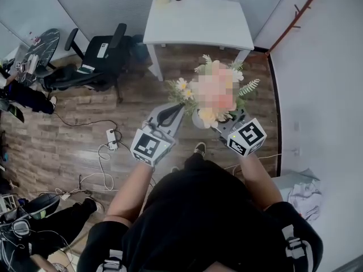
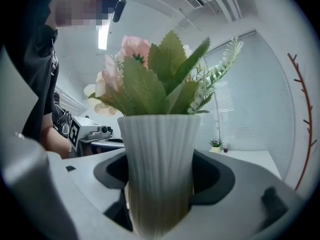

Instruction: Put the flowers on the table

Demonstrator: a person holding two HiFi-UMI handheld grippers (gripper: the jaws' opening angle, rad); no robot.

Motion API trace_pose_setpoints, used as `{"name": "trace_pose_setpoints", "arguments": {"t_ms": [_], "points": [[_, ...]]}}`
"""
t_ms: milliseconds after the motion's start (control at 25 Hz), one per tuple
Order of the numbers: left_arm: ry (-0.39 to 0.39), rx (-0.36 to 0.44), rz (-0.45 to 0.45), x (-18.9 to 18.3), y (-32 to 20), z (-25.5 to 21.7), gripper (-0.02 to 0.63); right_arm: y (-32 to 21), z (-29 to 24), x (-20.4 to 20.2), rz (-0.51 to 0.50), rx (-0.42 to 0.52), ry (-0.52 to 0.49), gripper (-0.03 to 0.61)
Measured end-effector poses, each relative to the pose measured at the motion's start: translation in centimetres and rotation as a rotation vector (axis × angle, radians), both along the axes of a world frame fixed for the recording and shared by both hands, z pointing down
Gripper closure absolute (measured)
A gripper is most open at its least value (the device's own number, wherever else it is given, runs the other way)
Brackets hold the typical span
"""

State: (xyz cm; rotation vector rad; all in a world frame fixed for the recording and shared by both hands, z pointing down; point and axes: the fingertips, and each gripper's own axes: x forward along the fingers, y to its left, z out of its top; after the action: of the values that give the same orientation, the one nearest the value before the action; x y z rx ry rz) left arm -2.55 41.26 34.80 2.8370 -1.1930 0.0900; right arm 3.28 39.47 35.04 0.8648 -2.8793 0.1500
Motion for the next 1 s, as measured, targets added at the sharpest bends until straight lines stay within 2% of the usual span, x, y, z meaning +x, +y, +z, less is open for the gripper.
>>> {"name": "trace_pose_setpoints", "arguments": {"t_ms": [120,440,680,1000], "points": [[-0.003,-0.005,-0.008,0.8,-2.4,0.0,0.601,-2.5,-0.1,0.7,-0.011,-0.004,-0.007,0.228],[-0.015,-0.003,-0.022,2.3,-4.7,0.8,0.601,-4.9,0.3,1.5,-0.045,0.012,-0.020,0.227],[-0.024,-0.018,-0.048,5.1,-9.1,0.3,0.601,-9.3,0.0,4.2,-0.075,0.004,-0.036,0.227],[-0.028,-0.027,-0.066,6.6,-11.7,0.6,0.601,-12.1,0.3,5.9,-0.081,-0.009,-0.040,0.227]]}}
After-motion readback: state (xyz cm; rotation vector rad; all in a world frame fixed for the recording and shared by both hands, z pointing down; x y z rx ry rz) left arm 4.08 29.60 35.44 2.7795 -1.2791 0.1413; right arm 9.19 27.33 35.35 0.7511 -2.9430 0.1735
